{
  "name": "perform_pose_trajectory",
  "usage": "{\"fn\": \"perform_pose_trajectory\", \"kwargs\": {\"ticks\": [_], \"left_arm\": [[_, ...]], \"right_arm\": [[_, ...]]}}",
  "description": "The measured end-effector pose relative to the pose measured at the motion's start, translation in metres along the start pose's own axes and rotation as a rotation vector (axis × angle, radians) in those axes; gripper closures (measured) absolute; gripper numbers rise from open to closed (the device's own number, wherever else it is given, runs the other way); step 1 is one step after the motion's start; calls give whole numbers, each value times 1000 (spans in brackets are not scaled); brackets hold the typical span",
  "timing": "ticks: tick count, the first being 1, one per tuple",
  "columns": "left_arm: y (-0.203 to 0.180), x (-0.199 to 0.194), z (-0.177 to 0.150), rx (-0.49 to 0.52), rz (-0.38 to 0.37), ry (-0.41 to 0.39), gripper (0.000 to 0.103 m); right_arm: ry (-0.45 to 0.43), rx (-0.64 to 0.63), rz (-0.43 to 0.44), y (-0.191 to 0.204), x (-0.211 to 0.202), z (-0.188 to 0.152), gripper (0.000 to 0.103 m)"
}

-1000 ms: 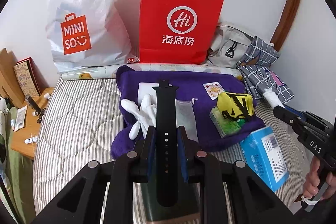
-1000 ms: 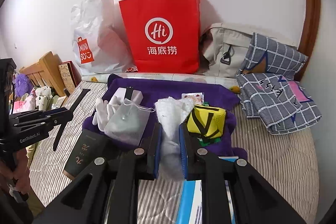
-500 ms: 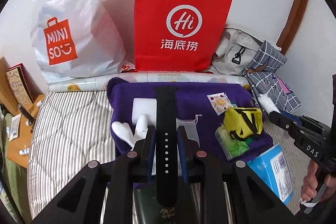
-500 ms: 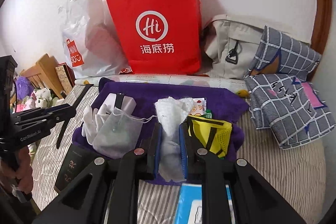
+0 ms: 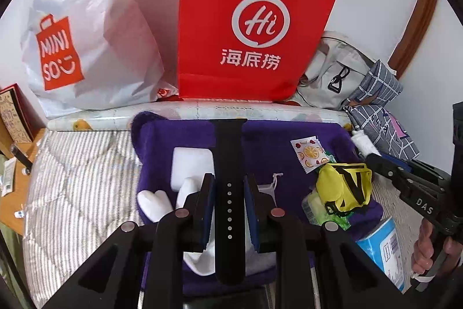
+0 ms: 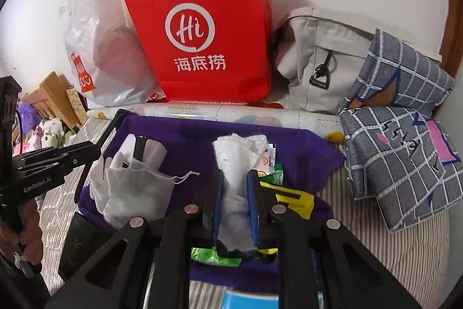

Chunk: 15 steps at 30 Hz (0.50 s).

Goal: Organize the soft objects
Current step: 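Lower and release the watch strap and tissue onto the purple towel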

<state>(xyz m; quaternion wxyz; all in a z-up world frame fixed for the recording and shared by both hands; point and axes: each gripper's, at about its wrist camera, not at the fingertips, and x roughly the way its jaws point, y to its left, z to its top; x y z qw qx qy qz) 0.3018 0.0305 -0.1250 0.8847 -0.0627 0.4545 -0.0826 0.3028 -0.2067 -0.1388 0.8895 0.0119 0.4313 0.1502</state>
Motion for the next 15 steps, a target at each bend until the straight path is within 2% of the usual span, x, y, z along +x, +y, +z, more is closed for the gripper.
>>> {"fn": "perform_pose_trajectory", "kwargs": {"ticks": [15], "left_arm": [[0, 37, -2, 5, -30, 91, 83]], "right_arm": [[98, 20, 11, -10, 44, -5, 83]]}}
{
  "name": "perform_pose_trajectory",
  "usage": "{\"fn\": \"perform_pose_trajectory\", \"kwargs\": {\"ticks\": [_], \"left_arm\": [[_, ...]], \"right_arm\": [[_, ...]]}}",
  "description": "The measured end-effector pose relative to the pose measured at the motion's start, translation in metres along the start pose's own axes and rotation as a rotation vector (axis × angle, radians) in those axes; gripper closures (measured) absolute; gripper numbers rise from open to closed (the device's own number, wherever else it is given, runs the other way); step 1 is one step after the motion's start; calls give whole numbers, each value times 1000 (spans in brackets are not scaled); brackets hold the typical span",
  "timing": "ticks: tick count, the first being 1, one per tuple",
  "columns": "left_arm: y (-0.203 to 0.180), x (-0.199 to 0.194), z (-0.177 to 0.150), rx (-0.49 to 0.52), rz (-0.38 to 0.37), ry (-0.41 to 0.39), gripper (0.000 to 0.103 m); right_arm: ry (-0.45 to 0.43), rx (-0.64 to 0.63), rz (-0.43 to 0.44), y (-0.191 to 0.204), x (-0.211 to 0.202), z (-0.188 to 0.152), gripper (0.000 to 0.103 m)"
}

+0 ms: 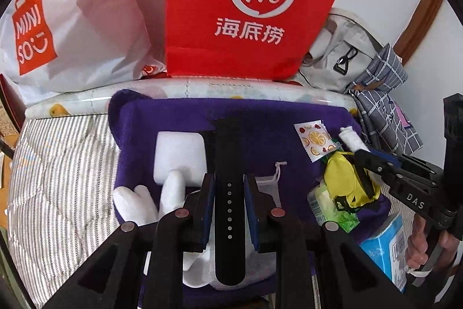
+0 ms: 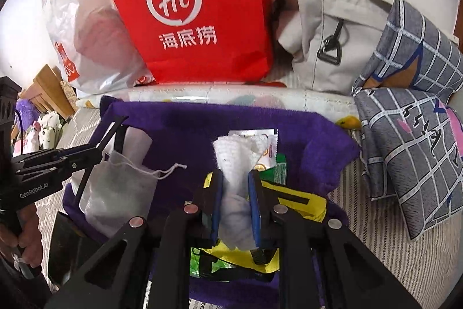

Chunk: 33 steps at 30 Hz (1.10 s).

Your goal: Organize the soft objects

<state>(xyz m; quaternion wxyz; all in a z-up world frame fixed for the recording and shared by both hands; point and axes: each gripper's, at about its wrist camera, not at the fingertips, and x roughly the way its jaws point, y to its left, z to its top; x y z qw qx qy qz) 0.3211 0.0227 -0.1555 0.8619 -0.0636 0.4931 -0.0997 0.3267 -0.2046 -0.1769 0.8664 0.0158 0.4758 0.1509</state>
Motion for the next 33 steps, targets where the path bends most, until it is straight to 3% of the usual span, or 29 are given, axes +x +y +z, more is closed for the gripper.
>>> {"fn": "perform_pose_trajectory", "kwargs": {"ticks": [5, 8, 11, 21, 33], "left_arm": [[-6, 6, -2, 20, -24, 30, 78], [-10, 8, -4, 26, -11, 53, 58], [-9, 7, -5, 17, 7, 62, 53], [1, -32, -22, -51, 16, 22, 50], [-17, -127, -69, -52, 47, -95, 47]], "right_arm": [[11, -6, -16, -1, 2, -2, 79], [9, -4, -37, -2, 0, -3, 54], [-4, 6, -40, -5, -7, -4, 41], [-45, 38, -46, -6, -56, -17, 37], [-125, 93, -21, 5, -156, -69, 37]]}}
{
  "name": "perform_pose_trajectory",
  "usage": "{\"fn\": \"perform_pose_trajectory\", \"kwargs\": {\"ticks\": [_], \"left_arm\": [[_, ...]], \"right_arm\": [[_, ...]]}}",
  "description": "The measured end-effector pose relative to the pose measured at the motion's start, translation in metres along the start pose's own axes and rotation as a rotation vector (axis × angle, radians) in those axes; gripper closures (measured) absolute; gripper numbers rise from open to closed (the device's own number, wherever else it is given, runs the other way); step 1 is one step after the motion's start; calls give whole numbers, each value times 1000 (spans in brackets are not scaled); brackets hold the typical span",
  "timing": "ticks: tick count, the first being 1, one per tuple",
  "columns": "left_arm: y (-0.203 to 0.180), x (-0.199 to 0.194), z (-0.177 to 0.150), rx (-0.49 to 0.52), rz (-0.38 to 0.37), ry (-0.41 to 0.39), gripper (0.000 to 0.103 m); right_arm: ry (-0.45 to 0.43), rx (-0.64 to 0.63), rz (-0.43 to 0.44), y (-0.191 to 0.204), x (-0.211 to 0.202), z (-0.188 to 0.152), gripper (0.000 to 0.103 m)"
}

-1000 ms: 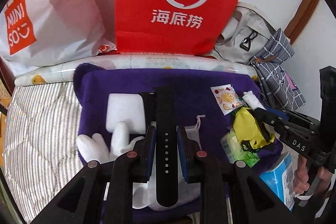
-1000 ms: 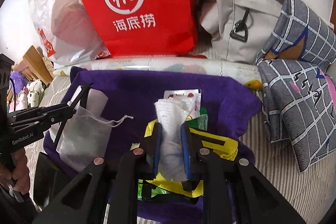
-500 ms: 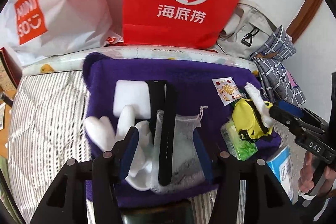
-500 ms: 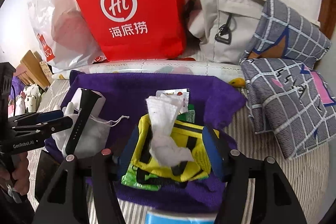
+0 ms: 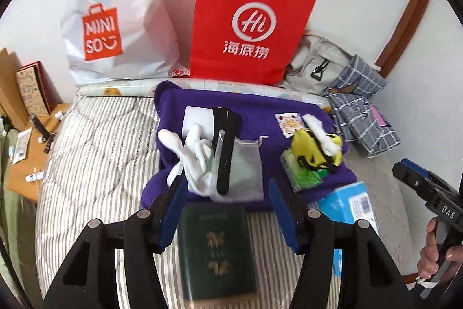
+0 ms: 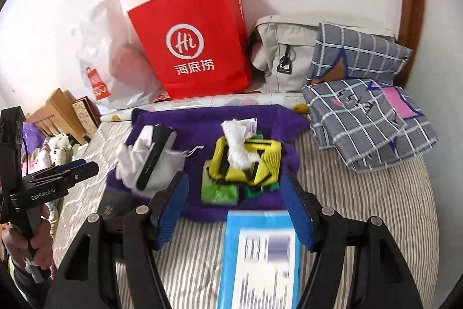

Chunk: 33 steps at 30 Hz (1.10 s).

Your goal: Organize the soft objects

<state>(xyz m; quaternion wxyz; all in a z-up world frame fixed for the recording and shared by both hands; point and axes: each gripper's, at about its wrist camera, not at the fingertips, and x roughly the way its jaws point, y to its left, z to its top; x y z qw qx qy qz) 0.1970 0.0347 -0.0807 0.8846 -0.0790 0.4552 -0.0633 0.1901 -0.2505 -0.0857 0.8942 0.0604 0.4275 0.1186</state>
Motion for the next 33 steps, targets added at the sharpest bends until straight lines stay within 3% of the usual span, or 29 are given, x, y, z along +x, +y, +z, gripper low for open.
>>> {"fn": "perform_pose_trajectory", "kwargs": {"ticks": [10, 13, 17, 20, 33], "left_arm": [[-28, -84, -53, 49, 57, -117, 40], [-36, -105, -67, 67, 90, -154, 31], [-46, -124, -82, 79, 130, -175, 17], [-51, -133, -91, 73, 123, -171, 11], [-74, -165, -117, 79, 144, -223, 7]], "right_arm": [[-51, -51, -42, 25, -74, -58, 36], [-90, -84, -71, 36, -97, -73, 29], [-160, -77, -51, 41, -127, -92, 10], [-192, -47, -51, 40, -142, -100, 0], [-171, -10, -89, 36, -172, -125, 0]]}}
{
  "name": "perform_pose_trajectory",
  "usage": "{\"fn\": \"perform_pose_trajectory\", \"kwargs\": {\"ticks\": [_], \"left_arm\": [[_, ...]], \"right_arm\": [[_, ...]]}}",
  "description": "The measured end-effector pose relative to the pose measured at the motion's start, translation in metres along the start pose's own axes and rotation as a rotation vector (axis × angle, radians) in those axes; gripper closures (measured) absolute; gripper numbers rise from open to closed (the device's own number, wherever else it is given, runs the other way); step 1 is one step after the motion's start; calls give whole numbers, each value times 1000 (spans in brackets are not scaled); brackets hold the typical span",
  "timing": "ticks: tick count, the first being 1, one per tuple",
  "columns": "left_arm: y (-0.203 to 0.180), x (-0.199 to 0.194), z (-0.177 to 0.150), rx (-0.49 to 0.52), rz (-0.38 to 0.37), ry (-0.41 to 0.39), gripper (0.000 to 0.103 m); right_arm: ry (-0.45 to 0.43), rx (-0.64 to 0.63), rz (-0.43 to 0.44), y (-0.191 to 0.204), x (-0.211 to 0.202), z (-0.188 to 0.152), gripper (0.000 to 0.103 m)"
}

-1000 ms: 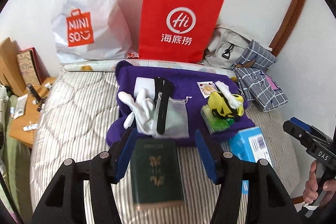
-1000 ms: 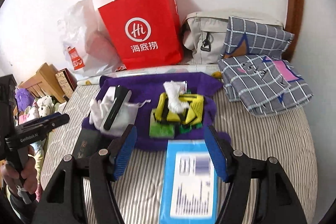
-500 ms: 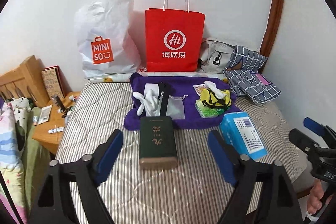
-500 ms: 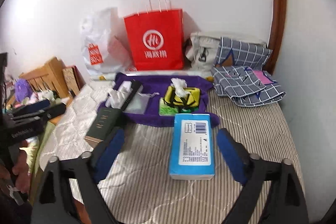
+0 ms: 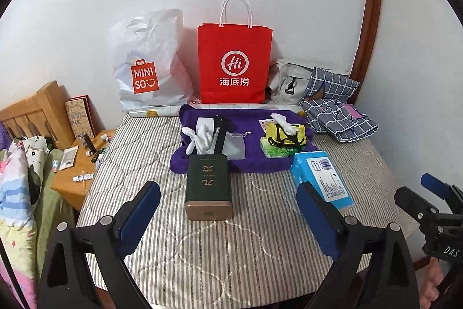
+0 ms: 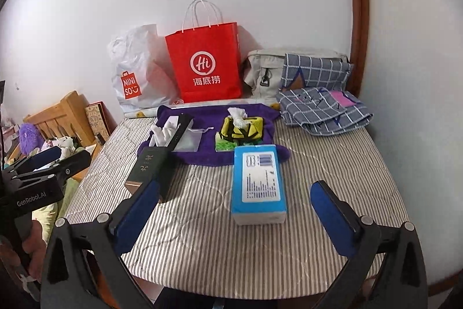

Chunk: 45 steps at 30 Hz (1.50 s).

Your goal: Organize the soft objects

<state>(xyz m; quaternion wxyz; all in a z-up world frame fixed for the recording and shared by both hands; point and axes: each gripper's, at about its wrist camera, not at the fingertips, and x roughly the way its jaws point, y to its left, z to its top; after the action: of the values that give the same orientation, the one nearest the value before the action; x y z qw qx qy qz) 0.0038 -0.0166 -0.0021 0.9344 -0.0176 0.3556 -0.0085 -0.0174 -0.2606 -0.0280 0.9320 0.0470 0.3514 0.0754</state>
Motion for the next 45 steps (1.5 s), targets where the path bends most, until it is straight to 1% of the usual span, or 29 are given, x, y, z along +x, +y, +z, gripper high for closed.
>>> {"fn": "perform_pose_trajectory", "kwargs": {"ticks": [4, 8, 11, 30, 45], "left_arm": [[-1, -5, -4, -1, 2, -5, 7], [-3, -8, -8, 3, 10, -5, 7], [-1, -10, -11, -9, 7, -7, 7], [1, -6, -14, -22, 0, 4, 7], [6, -2, -14, -25, 7, 7, 7]], "right_arm": [[2, 0, -18, -2, -6, -4, 0], [-9, 1, -25, -4, -13, -7, 0], [0, 0, -24, -4, -14, -7, 0], [-14, -18, -35, -1, -21, -7, 0], [-24, -16, -42, -1, -23, -4, 0]]}}
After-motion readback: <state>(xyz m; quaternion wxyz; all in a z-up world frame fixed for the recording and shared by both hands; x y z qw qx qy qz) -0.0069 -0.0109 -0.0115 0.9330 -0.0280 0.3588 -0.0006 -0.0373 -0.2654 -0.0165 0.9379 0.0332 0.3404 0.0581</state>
